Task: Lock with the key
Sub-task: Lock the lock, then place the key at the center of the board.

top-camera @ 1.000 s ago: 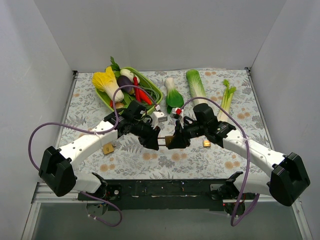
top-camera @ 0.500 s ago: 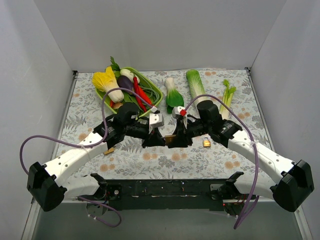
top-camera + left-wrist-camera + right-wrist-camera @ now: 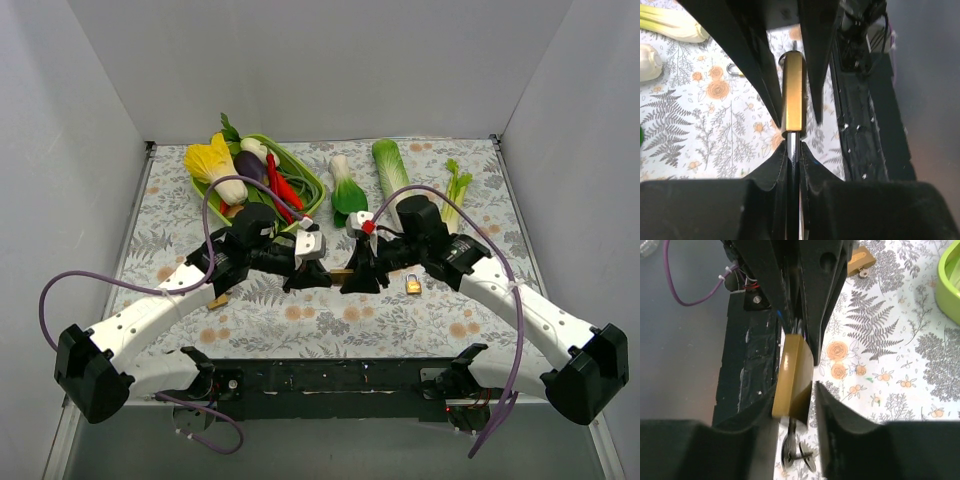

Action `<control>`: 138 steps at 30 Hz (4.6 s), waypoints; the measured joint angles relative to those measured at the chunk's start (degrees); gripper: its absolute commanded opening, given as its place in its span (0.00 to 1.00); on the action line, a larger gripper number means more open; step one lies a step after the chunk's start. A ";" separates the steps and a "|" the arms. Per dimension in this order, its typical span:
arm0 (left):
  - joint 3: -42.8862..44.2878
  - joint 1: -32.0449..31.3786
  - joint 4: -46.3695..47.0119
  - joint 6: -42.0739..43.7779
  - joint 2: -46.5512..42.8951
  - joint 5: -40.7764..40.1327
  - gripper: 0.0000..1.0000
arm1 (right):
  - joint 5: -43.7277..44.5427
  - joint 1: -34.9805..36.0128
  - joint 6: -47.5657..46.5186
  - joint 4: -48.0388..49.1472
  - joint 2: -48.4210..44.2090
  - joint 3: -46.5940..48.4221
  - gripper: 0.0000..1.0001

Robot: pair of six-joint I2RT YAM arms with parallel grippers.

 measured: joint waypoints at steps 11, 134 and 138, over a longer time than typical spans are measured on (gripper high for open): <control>-0.22 2.16 -5.14 4.96 -0.22 -0.48 0.00 | 2.08 -3.04 -2.01 -11.61 -1.57 3.89 0.89; 0.09 10.23 -18.93 9.75 6.16 -0.04 0.00 | 28.74 -17.53 22.34 -4.44 4.07 -15.61 0.01; -0.76 10.23 -17.94 8.96 5.03 -0.09 0.00 | 30.42 -17.94 25.16 -0.76 5.66 -19.41 0.01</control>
